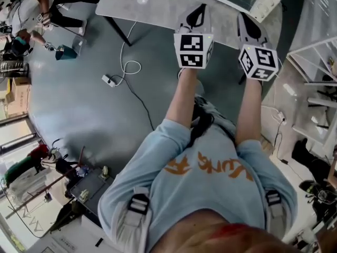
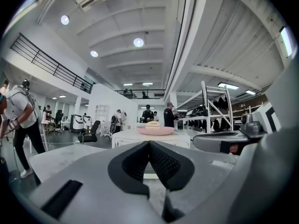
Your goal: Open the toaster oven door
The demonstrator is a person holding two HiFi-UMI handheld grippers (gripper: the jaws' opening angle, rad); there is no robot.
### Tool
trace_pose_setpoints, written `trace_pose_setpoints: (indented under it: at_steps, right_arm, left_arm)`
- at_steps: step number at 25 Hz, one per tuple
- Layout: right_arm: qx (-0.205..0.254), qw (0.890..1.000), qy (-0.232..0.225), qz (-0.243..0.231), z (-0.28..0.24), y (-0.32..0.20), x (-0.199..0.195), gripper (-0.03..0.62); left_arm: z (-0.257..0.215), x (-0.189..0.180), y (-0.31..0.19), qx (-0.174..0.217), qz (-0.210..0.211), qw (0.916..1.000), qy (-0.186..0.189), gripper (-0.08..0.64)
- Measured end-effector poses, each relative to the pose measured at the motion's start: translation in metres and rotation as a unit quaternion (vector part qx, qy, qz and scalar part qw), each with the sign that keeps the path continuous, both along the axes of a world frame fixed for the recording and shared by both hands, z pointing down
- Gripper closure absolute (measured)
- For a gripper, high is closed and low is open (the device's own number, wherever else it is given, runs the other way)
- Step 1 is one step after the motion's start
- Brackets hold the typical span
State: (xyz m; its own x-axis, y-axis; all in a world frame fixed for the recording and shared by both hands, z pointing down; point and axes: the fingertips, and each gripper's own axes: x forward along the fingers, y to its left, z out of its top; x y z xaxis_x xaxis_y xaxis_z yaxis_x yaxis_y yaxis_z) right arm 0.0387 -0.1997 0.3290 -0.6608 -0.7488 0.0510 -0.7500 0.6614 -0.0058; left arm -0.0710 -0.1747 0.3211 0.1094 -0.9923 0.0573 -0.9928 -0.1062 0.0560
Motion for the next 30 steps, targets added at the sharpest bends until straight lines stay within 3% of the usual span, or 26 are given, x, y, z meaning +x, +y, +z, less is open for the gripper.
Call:
trace_pose_setpoints:
  at_steps: [6, 10, 17, 20, 25, 27, 30]
  right_arm:
    - [-0.039, 0.999, 0.004, 0.029, 0.015, -0.095, -0.044, 0.594]
    - [-0.045, 0.998, 0.027, 0.036, 0.016, -0.115, -0.033, 0.594]
    - [-0.043, 0.995, 0.086, 0.012, 0.03, -0.147, -0.014, 0.592]
    - [-0.038, 0.992, 0.122, -0.014, 0.033, -0.153, -0.021, 0.549]
    - [-0.035, 0.981, 0.183, -0.051, 0.042, -0.161, -0.035, 0.503]
    - [-0.035, 0.973, 0.215, -0.071, 0.049, -0.162, -0.04, 0.48]
    - [-0.021, 0.956, 0.278, -0.095, 0.056, -0.167, -0.05, 0.472]
  left_arm:
    - [0.019, -0.043, -0.106, -0.042, 0.022, 0.9989, 0.004, 0.558]
    - [0.017, -0.032, -0.134, -0.05, 0.027, 0.9984, 0.001, 0.558]
    - [0.039, -0.009, -0.16, -0.072, 0.076, 0.9916, -0.075, 0.557]
    - [0.039, -0.01, -0.169, -0.076, 0.101, 0.9849, -0.118, 0.557]
    - [0.053, -0.006, -0.187, -0.097, 0.152, 0.9633, -0.199, 0.527]
    - [0.064, -0.002, -0.195, -0.117, 0.175, 0.949, -0.235, 0.416]
    - [0.069, -0.002, -0.205, -0.126, 0.201, 0.9214, -0.308, 0.4]
